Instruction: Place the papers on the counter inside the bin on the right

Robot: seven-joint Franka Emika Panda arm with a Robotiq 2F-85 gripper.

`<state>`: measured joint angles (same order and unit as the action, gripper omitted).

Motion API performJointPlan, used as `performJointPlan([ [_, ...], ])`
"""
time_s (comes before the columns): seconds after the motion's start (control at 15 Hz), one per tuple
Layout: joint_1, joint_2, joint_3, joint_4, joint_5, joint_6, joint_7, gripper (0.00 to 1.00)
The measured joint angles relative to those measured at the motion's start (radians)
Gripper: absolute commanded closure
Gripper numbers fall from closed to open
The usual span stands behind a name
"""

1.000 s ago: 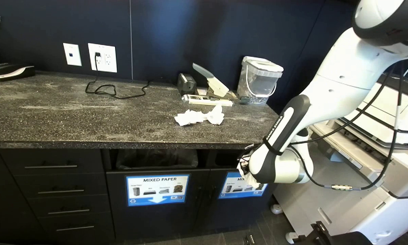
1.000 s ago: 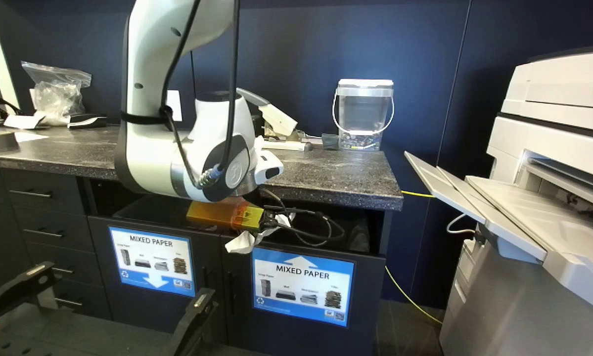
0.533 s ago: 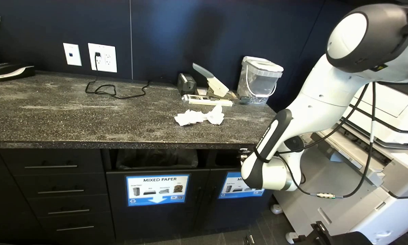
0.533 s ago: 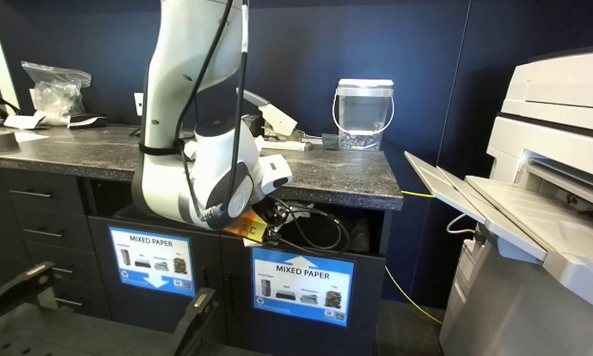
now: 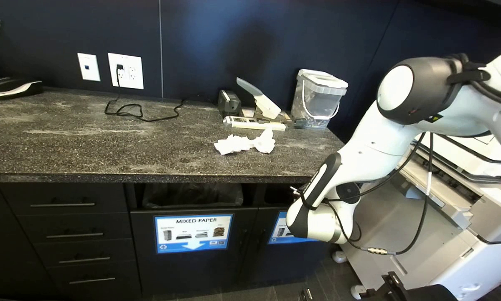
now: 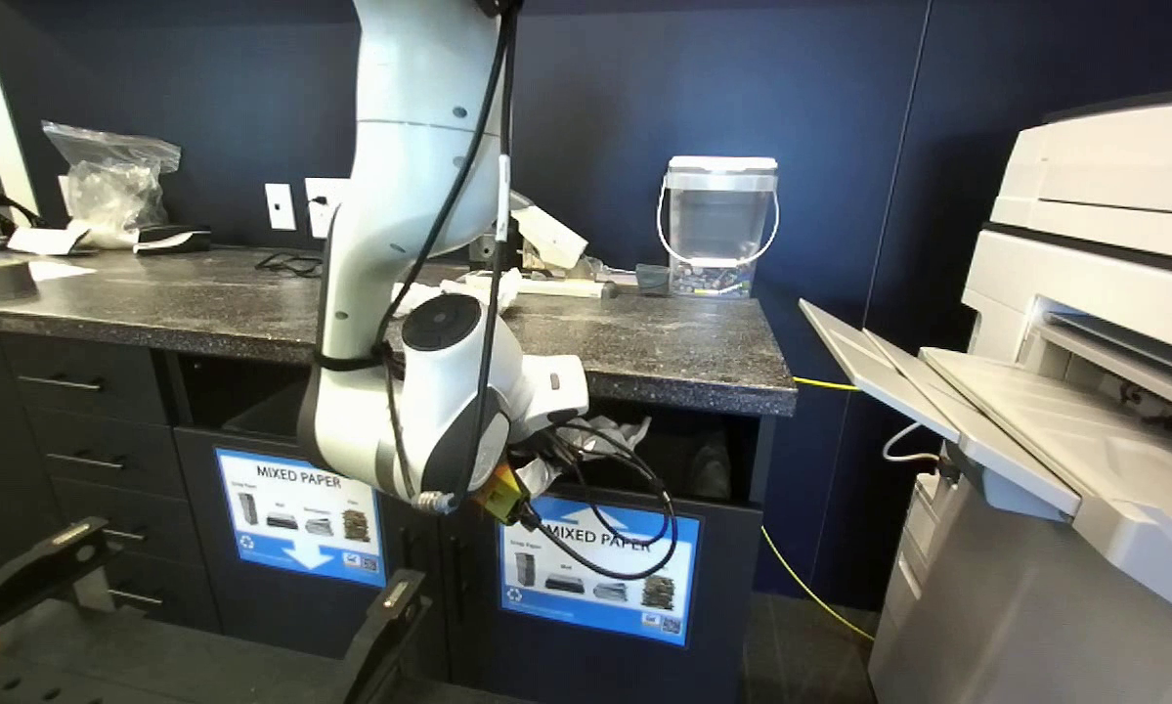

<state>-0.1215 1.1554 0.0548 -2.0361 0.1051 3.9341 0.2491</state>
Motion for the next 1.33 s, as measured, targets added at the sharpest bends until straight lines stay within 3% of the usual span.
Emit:
performJointPlan([
  [0.73, -0.004, 0.179, 0.006, 0.298, 0.008, 0.01, 0.037, 0.9],
  [0.8, -0.004, 0.19, 0.006, 0.314, 0.008, 0.01, 0.037, 0.66],
  [0.93, -0.004, 0.206, 0.006, 0.34, 0.009, 0.008, 0.036, 0.62],
  [1.33, -0.003, 0.226, 0.008, 0.369, -0.016, 0.009, 0.032, 0.18],
])
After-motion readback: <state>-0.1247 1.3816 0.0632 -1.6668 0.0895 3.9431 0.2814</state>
